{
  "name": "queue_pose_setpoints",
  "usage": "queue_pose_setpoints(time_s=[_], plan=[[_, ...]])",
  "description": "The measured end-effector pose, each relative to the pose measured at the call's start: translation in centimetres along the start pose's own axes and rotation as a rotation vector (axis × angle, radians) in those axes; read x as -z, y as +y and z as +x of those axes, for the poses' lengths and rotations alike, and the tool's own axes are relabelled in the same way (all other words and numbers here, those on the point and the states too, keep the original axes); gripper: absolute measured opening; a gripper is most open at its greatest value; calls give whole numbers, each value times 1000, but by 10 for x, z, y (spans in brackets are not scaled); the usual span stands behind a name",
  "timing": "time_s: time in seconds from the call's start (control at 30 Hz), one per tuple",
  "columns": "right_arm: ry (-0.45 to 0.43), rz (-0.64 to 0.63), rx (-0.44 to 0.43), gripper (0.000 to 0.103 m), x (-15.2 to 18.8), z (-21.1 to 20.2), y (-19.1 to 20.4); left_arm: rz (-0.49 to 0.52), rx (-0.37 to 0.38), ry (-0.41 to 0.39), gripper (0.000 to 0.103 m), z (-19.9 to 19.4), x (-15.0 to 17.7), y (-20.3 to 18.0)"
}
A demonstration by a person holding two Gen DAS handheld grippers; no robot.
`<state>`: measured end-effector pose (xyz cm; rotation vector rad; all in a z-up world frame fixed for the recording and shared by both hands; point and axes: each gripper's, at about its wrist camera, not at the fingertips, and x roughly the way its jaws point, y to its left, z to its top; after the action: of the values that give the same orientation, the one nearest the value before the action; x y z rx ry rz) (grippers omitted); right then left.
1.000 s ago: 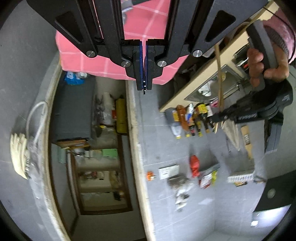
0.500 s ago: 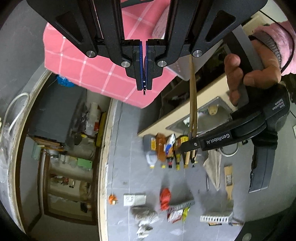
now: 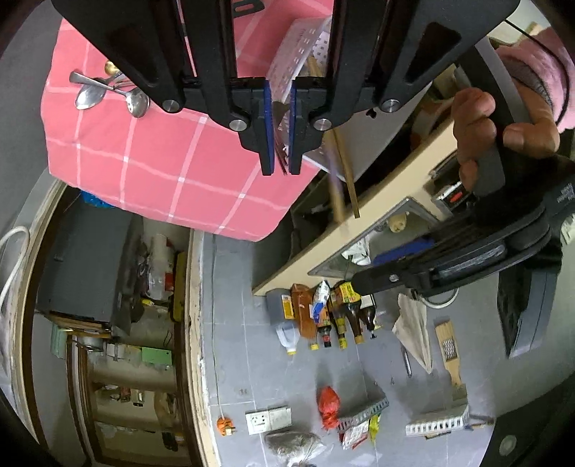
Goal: Organize utensils
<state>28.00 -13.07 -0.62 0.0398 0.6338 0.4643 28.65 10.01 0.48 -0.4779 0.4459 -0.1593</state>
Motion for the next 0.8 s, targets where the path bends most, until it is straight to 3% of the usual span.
queue_pose_setpoints(time_s=[0.1, 0.2, 0.37, 0.43, 0.5, 0.67, 0.8], plan=[[-46, 40, -1, 31, -1, -9, -8, -17, 0, -2, 56, -5, 2, 3], [-117, 84, 19, 39, -2, -26, -19, -13, -10, -3, 56, -9, 2, 1], [-250, 149, 106, 69, 2, -64, -45, 53, -7, -31, 73, -19, 6, -21], [-299, 171, 167, 86, 6, -81, -58, 77, -1, -33, 83, -22, 8, -32], [-337, 188, 222, 93, 11, -96, -73, 105, 9, -40, 91, -24, 13, -47], [-335, 200, 325, 98, 21, -118, -110, 176, 56, -31, 100, -21, 29, -89], [-281, 233, 341, 98, 33, -121, -145, 204, 102, 22, 101, -5, 44, -122]])
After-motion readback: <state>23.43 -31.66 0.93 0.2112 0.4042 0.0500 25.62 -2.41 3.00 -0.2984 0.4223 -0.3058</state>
